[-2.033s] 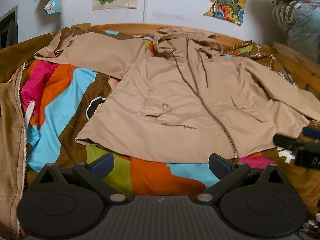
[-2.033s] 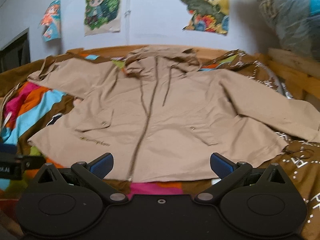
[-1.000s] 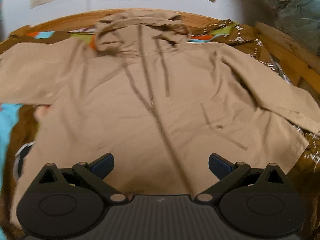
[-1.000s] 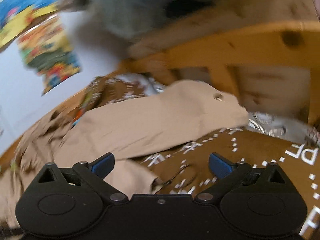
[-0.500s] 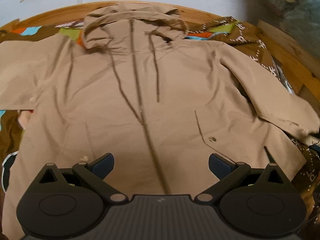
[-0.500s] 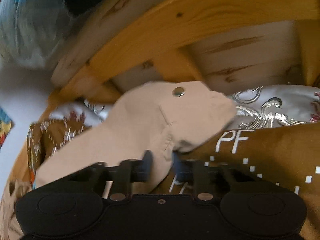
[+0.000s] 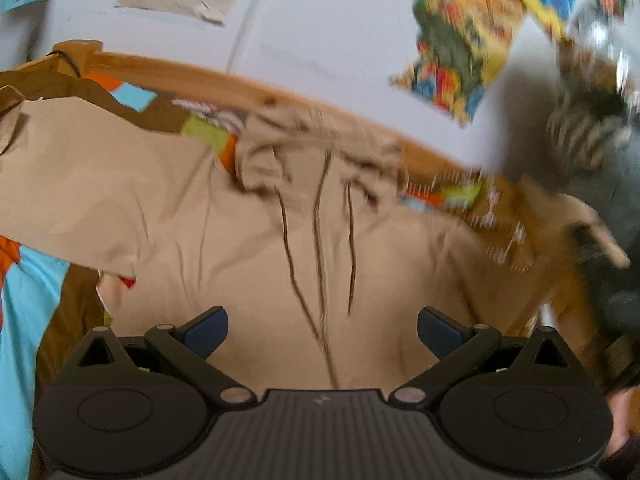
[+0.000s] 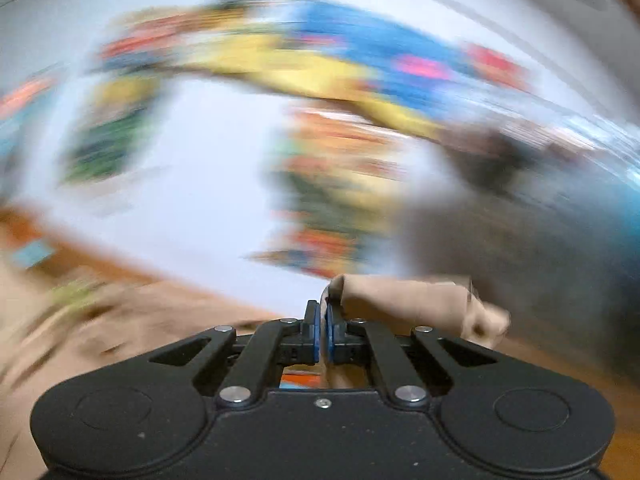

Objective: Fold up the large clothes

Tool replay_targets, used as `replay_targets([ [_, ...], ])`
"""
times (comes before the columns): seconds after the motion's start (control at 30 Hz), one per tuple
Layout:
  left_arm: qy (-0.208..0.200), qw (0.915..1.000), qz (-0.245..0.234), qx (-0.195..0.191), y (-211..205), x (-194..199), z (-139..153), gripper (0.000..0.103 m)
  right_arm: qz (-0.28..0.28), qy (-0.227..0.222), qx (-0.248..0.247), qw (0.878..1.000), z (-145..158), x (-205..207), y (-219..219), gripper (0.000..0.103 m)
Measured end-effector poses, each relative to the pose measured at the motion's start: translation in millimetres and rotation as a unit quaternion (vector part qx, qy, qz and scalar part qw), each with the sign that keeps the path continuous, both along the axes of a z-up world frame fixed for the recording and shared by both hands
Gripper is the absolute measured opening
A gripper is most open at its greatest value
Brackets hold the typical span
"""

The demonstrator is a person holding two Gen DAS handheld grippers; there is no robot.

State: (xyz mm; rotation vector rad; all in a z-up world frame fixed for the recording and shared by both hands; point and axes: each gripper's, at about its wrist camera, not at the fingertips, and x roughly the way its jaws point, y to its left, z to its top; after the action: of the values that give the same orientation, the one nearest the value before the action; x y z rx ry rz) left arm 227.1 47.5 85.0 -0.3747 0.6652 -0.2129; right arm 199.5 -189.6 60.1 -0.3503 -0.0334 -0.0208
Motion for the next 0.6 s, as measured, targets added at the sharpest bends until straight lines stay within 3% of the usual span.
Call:
replay_targets([
  [0.07, -0.018, 0.9994, 0.008, -0.029, 20, 1, 3, 0.102, 0.08, 0.036, -0.064, 0.994, -21, 2, 38, 0.002],
  [0.17, -0.032, 0.9974, 0.026, -0.059, 45, 7, -6, 0.102, 0.156, 0.083, -0.161, 0.971, -70, -5, 86, 0.003],
  [0.27, -0.006, 0.995, 0.046, -0.088, 62, 21, -34, 0.102, 0.205, 0.144, -0.212, 0.945, -118, -22, 116, 0.023],
  [0.3, 0.008, 0.9941, 0.054, -0.094, 65, 28, -47, 0.102, 0.222, 0.179, -0.214, 0.934, -130, -29, 119, 0.034],
  [0.33, 0.025, 0.9929, 0.061, -0.099, 67, 35, -60, 0.102, 0.23, 0.198, -0.208, 0.93, -135, -34, 119, 0.038],
  [0.4, 0.055, 0.9907, 0.068, -0.104, 67, 48, -86, 0.102, 0.239, 0.234, -0.175, 0.926, -138, -44, 109, 0.061],
  [0.5, 0.083, 0.9897, 0.063, -0.099, 60, 63, -118, 0.102, 0.226, 0.264, -0.11, 0.931, -130, -58, 79, 0.073],
  [0.6, 0.092, 0.9914, 0.055, -0.074, 47, 78, -141, 0.101, 0.185, 0.284, -0.069, 0.938, -126, -55, 44, 0.077],
])
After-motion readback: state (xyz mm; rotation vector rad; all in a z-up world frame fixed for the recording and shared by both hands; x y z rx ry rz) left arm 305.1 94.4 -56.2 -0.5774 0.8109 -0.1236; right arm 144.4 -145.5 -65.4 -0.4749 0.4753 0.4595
